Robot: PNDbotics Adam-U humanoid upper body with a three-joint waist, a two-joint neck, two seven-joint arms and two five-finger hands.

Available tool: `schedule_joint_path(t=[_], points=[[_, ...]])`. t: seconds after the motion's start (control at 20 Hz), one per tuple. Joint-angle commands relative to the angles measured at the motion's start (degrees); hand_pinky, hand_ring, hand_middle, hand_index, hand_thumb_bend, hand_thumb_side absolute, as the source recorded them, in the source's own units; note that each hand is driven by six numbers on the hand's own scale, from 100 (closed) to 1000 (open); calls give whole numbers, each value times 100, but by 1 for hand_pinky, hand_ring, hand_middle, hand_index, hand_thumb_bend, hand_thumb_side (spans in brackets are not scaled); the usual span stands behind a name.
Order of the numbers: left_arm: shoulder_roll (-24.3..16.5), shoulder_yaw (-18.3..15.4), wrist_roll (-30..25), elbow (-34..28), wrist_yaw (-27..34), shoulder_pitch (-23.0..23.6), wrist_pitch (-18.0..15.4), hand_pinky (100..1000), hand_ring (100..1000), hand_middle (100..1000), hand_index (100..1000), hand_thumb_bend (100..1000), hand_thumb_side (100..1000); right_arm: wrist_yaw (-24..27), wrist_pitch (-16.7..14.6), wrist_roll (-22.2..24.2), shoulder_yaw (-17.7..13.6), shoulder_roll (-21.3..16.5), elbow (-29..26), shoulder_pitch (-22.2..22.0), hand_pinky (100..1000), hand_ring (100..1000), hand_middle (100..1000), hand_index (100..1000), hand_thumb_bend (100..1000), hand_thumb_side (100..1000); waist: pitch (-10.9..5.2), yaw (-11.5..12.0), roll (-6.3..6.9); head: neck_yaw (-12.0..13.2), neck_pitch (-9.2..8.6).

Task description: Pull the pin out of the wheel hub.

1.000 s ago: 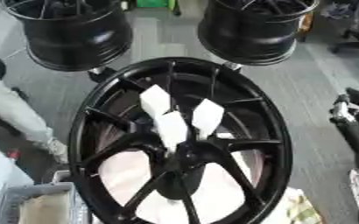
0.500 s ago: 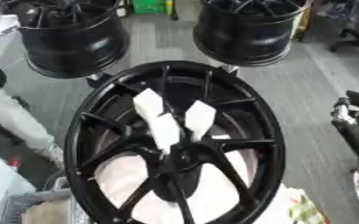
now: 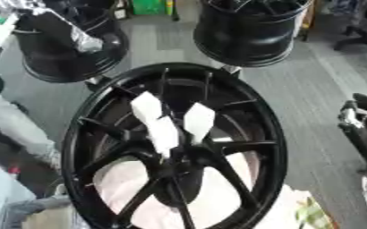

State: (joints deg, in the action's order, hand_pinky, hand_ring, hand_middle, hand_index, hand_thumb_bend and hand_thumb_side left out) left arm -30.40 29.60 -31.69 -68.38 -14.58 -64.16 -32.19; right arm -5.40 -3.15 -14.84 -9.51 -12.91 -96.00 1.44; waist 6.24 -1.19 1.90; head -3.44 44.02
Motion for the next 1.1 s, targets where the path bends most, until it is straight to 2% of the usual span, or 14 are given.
schedule_joint_path(t=[0.05,0.25,0.45,0.85,1.1], points=[[56,255,-2026,-161,-216,-143,-1978,817,800,797,890,410,389,-37,-12,10,-3,-151,-55,31,568,609,700,811,100,439,-90,-15,0,18,10],[74,548,-2028,-261,-438,-113,-1978,816,795,788,879,440,329,-43,-19,20,-1,-152,-46,27,568,609,700,811,100,439,-100,-37,27,30,10],[-77,761,-2028,-444,-499,-59,-1978,816,789,783,873,480,325,-49,-20,10,-16,-163,-43,17,568,609,700,809,100,439,-113,-28,53,32,10],[-480,977,-2028,-543,-594,182,-1978,809,770,759,849,494,269,-58,-24,10,-28,-175,-31,3,569,609,700,807,100,439,-141,3,78,31,10],[-650,1058,-2028,-498,-728,354,-1978,805,766,755,845,483,274,-60,-24,15,-28,-178,-29,3,569,609,700,806,100,439,-141,18,78,20,10]])
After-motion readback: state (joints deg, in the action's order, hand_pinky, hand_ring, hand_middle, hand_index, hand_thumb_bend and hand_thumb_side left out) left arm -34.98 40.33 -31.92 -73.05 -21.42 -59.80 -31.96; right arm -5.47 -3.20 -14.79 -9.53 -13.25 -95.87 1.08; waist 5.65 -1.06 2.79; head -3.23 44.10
